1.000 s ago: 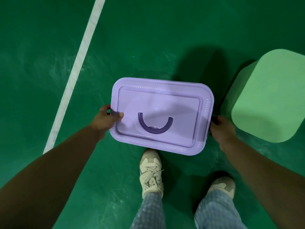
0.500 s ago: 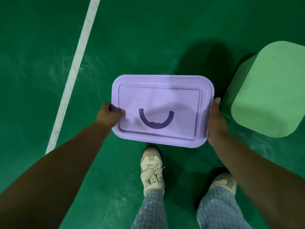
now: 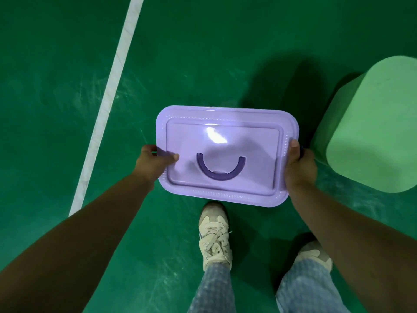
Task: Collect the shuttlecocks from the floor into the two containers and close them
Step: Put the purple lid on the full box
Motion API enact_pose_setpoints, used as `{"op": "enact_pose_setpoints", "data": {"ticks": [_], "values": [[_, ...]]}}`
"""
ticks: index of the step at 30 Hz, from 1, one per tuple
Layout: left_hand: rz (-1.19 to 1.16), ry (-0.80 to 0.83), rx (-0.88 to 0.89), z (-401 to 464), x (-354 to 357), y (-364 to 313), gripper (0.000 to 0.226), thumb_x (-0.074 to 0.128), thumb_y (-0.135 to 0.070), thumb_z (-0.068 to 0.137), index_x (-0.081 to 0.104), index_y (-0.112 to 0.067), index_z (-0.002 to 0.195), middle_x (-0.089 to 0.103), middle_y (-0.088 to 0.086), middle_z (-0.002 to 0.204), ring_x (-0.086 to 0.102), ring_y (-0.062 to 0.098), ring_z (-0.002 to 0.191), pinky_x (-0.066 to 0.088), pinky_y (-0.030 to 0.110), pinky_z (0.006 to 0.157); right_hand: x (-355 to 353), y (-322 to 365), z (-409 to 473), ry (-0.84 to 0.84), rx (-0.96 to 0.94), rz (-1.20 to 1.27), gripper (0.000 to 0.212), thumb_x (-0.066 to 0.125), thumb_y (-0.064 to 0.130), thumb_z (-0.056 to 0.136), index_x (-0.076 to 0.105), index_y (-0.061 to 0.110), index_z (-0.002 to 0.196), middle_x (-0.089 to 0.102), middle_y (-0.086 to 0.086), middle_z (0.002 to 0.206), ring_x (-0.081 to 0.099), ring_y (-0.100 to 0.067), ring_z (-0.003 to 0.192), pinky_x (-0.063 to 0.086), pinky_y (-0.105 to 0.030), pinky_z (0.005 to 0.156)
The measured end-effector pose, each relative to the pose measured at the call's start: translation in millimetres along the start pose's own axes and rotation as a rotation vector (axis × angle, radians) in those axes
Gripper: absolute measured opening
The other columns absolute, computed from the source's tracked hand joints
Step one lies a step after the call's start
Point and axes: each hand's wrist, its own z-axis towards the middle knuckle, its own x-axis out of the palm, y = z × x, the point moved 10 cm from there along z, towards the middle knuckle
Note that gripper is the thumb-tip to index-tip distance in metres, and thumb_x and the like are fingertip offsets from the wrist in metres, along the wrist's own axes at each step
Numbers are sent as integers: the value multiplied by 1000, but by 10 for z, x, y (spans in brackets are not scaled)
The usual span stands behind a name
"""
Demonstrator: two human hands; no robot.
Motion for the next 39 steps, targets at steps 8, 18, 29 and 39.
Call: {"op": "enact_pose_setpoints", "data": {"ticks": [8, 18, 29, 39], "values": [[292, -30, 6, -104, 132, 7, 100, 86, -40, 58, 32, -3, 133, 41, 12, 134, 46, 30, 122, 39, 43, 106, -58, 95, -45, -123, -28, -178, 55, 34, 48, 97, 49, -3, 112, 57, -27, 117, 54, -40, 107, 29, -32, 70], [430, -75, -98, -195, 312, -80, 116, 82, -43, 65, 12, 2, 145, 25, 16, 145, 32, 36, 135, 29, 38, 112, 44, 111, -150, -66, -78, -40, 45, 36, 50, 95, 41, 6, 101, 53, -17, 102, 53, -30, 93, 32, -29, 73], [616, -45, 19, -133, 282, -289, 118, 78, -55, 63, 16, 3, 145, 27, 18, 144, 30, 35, 135, 32, 44, 108, 142, 4, 7, 3, 96, 93, 72, 58, 57, 82, 43, 6, 130, 53, -10, 129, 54, -25, 108, 36, -25, 84], [493, -110, -22, -143, 326, -279, 123, 84, -40, 64, 4, -2, 150, -10, 14, 159, 20, 32, 144, 23, 43, 117, 185, 40, 66, 147, 103, 125, 44, 60, 46, 86, 55, 5, 103, 57, -11, 95, 53, -20, 75, 37, -22, 54]]}}
